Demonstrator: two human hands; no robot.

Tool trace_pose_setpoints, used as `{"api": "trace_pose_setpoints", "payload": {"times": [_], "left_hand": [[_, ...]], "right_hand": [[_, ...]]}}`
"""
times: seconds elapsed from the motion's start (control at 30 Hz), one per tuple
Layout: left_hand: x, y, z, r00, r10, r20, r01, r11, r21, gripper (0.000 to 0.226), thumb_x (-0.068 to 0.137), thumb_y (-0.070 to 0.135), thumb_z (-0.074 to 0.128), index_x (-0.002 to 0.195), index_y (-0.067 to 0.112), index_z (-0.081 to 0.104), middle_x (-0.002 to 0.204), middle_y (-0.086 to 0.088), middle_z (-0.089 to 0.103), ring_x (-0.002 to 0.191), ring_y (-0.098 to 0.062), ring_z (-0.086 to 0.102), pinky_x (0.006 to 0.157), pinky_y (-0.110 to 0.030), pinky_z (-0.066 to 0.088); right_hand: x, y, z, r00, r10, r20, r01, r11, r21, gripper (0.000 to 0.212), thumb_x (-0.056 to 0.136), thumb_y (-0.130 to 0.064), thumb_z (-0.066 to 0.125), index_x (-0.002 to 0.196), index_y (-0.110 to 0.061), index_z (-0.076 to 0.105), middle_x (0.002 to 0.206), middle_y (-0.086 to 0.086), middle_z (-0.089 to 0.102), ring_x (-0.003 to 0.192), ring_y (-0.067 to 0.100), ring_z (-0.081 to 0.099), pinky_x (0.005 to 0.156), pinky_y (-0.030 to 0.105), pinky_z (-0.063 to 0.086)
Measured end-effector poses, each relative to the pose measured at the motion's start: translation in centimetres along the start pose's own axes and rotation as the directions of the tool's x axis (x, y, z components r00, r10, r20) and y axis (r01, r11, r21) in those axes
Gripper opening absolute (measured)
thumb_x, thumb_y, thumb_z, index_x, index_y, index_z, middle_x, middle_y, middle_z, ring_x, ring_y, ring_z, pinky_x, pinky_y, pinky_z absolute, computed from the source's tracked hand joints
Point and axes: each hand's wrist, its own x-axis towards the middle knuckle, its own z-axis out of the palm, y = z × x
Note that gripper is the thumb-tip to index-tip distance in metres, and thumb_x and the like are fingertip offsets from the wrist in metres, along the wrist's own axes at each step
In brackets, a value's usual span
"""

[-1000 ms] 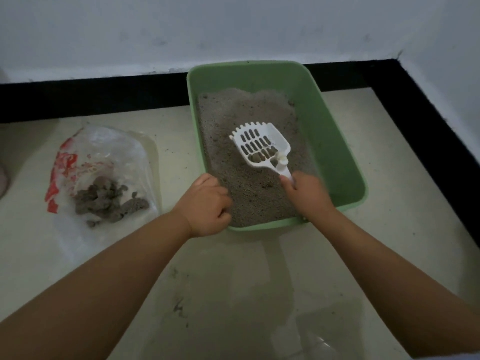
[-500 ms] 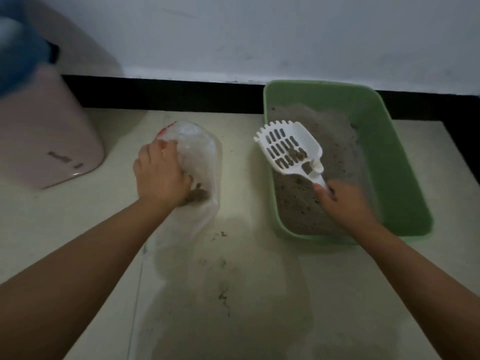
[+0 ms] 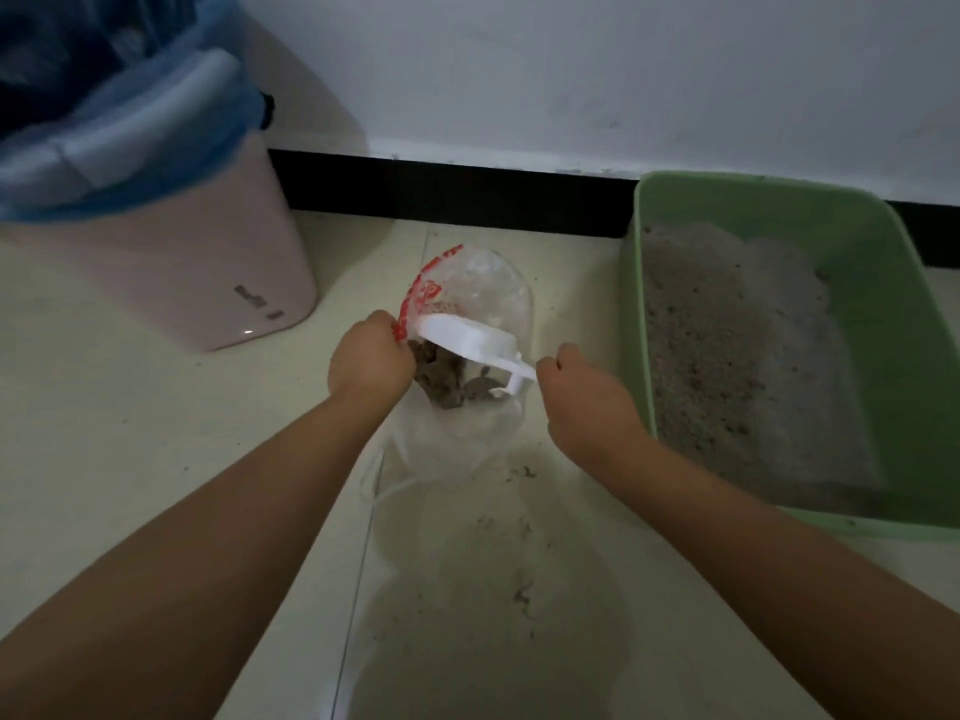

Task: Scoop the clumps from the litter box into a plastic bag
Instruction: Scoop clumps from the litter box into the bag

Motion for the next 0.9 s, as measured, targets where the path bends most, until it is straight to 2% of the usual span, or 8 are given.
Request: {"api": "trace_pose_setpoints", "payload": {"times": [0.1, 0.2, 0.3, 0.43, 0.6, 0.73, 0.8, 0.9], "left_hand": [[-0.2, -0.1, 0.2, 0.997, 0.029, -0.074, -0.032, 0.999, -0.041, 0.041, 0.089, 0.005, 0.047, 0.130, 0.001, 0.046, 0.126, -0.021, 0.051, 0.114, -0.035, 0.050, 0.088, -0.039, 0.044], [-0.6, 0.1, 0.4, 0.976, 0.125, -0.177, -0.126, 0.992, 0.009, 0.049, 0.087, 0.006, 0.050, 0.135, 0.002, 0.043, 0.131, -0.020, 0.045, 0.121, -0.035, 0.042, 0.096, -0.041, 0.038], [-0.9, 1.0, 1.0, 0.879, 0.385, -0.282, -0.373, 0.923, 0.097, 0.044, 0.076, 0.003, 0.051, 0.118, -0.007, 0.057, 0.115, -0.029, 0.055, 0.107, -0.047, 0.049, 0.089, -0.047, 0.043], [-2.2, 5.1, 2.9, 0.745, 0.645, -0.172, -0.650, 0.759, 0.032, 0.034, 0.073, 0.010, 0.046, 0.093, -0.004, 0.069, 0.092, -0.021, 0.065, 0.089, -0.043, 0.060, 0.080, -0.045, 0.049], [-3.5, 10.7, 6.5, 0.436, 0.899, -0.036, -0.900, 0.435, -0.037, 0.032, 0.074, 0.018, 0.041, 0.070, 0.001, 0.069, 0.070, -0.014, 0.065, 0.065, -0.032, 0.063, 0.063, -0.035, 0.054], [-4.2, 13.6, 8.9, 0.284, 0.950, 0.128, -0.958, 0.288, -0.011, 0.030, 0.064, 0.017, 0.040, 0.048, 0.005, 0.062, 0.050, -0.009, 0.057, 0.050, -0.025, 0.057, 0.053, -0.026, 0.051], [-4.1, 14.3, 9.5, 0.242, 0.953, 0.184, -0.969, 0.246, 0.002, 0.031, 0.059, 0.017, 0.036, 0.040, 0.006, 0.058, 0.041, -0.006, 0.051, 0.043, -0.022, 0.053, 0.055, -0.021, 0.043], [-4.0, 14.8, 10.0, 0.258, 0.943, 0.211, -0.963, 0.269, -0.028, 0.030, 0.057, 0.016, 0.033, 0.036, 0.007, 0.053, 0.037, -0.006, 0.047, 0.038, -0.021, 0.050, 0.059, -0.025, 0.030]], "right_hand": [[-0.2, 1.3, 0.2, 0.998, 0.009, -0.058, -0.009, 1.000, 0.002, 0.026, 0.090, 0.003, 0.038, 0.112, -0.006, 0.046, 0.117, 0.013, 0.042, 0.052, 0.010, 0.015, 0.048, 0.023, 0.024], [-0.8, 2.5, 0.2, 0.995, 0.048, -0.092, -0.041, 0.996, 0.078, 0.021, 0.091, 0.000, 0.039, 0.110, -0.004, 0.048, 0.117, 0.013, 0.043, 0.055, 0.019, 0.027, 0.048, 0.025, 0.023], [-2.1, 4.7, -0.2, 0.974, 0.172, -0.145, -0.124, 0.949, 0.291, 0.020, 0.095, -0.009, 0.041, 0.110, -0.001, 0.051, 0.113, 0.015, 0.052, 0.076, 0.023, 0.041, 0.065, 0.026, 0.027], [-5.2, 11.5, -1.9, 0.875, 0.458, -0.160, -0.323, 0.796, 0.512, 0.022, 0.094, -0.016, 0.048, 0.105, 0.000, 0.057, 0.086, 0.015, 0.055, 0.075, 0.022, 0.046, 0.066, 0.026, 0.032], [-9.7, 20.0, -3.3, 0.809, 0.587, -0.029, -0.574, 0.800, 0.174, 0.033, 0.090, -0.040, 0.051, 0.087, -0.008, 0.061, 0.063, 0.003, 0.049, 0.071, 0.025, 0.049, 0.047, 0.023, 0.027], [-11.6, 24.7, -3.3, 0.818, 0.572, 0.061, -0.557, 0.814, -0.164, 0.041, 0.093, -0.047, 0.041, 0.073, -0.012, 0.053, 0.062, 0.002, 0.044, 0.073, 0.026, 0.052, 0.055, 0.025, 0.034], [-12.0, 25.8, -3.3, 0.834, 0.526, 0.165, -0.478, 0.840, -0.259, 0.037, 0.095, -0.042, 0.041, 0.079, -0.012, 0.056, 0.075, 0.008, 0.056, 0.079, 0.027, 0.056, 0.064, 0.029, 0.041], [-12.0, 26.7, -2.7, 0.851, 0.443, 0.281, -0.362, 0.883, -0.298, 0.033, 0.095, -0.033, 0.043, 0.104, -0.007, 0.061, 0.102, 0.013, 0.064, 0.099, 0.028, 0.059, 0.072, 0.031, 0.041]]}}
